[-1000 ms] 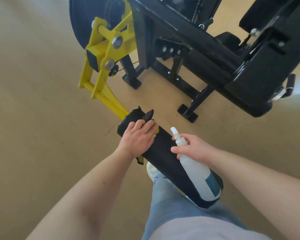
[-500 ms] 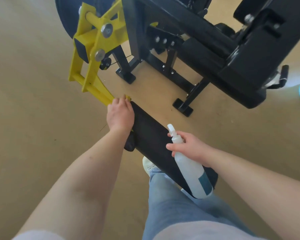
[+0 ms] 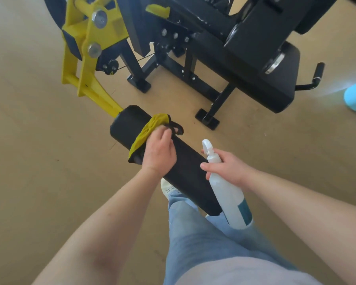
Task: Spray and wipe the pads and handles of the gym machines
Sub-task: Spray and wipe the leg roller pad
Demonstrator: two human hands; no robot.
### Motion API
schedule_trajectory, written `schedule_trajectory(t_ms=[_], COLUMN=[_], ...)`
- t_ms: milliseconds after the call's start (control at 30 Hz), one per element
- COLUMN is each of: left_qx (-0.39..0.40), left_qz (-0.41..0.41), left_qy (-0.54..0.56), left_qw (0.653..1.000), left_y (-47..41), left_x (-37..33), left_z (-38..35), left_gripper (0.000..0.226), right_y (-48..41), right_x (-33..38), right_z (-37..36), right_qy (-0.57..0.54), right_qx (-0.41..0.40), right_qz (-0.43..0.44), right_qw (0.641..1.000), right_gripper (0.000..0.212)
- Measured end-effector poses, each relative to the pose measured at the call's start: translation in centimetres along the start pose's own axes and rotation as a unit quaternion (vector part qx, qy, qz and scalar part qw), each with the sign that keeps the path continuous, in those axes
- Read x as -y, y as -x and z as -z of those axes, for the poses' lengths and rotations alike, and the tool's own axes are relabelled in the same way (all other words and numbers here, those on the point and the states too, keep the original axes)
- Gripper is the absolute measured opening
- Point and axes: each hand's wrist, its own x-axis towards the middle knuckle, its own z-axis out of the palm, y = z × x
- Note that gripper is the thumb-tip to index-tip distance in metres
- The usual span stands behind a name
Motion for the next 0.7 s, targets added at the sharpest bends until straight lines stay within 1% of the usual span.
schedule_trajectory(t_ms=[67, 100, 133, 233, 267, 333, 400, 500, 600, 667, 700], left_qx=[-0.032, -0.022, 0.001, 0.053, 0.078, 0.143, 0.181, 0.225, 0.228, 0.198, 0.174], left_qz=[0.071, 0.1, 0.114, 0.094, 0.097, 0.121, 0.137, 0.172, 0.211, 0.221, 0.211], left_qy=[0.088, 0.103, 0.087, -0.038, -0.075, -0.144, -0.193, -0.214, -0.237, -0.285, -0.312], left_qw=[0.993, 0.989, 0.99, 0.993, 0.989, 0.972, 0.955, 0.935, 0.92, 0.911, 0.91], left_y=[-0.6, -0.9, -1.0, -1.8, -2.2, -2.3, -1.9, -2.8, -5.4, -7.1, -7.5], left_x=[0.5, 0.9, 1.2, 2.8, 3.2, 3.1, 3.2, 3.7, 5.3, 6.1, 6.0], left_z=[1.9, 2.8, 3.5, 4.6, 4.7, 4.6, 4.2, 4.7, 5.4, 5.7, 5.8], left_gripper=[0.04, 0.045, 0.046, 0.039, 0.041, 0.054, 0.064, 0.072, 0.065, 0.06, 0.057], right_y=[0.5, 0.6, 0.6, 0.8, 0.8, 0.6, 0.3, -0.5, -1.6, -2.1, -2.3], right_x=[-1.0, -1.5, -1.9, -2.6, -2.7, -2.6, -2.0, -0.9, 0.2, 0.9, 1.1], right_z=[0.9, 1.2, 1.4, 1.4, 1.3, 1.1, 0.7, 0.0, -0.5, -0.7, -0.7], right_qy=[0.005, 0.008, 0.011, 0.016, 0.018, 0.024, 0.027, 0.028, 0.039, 0.043, 0.043], right_qx=[-0.002, -0.006, -0.011, -0.014, -0.011, -0.002, 0.002, 0.008, 0.027, 0.039, 0.044], right_qz=[-0.004, -0.006, -0.008, -0.006, -0.008, -0.009, -0.006, 0.006, -0.001, -0.005, -0.007], right_qw=[1.0, 1.0, 1.0, 1.0, 1.0, 1.0, 1.0, 1.0, 0.999, 0.998, 0.998], right_gripper=[0.042, 0.045, 0.047, 0.049, 0.05, 0.052, 0.053, 0.058, 0.062, 0.059, 0.057])
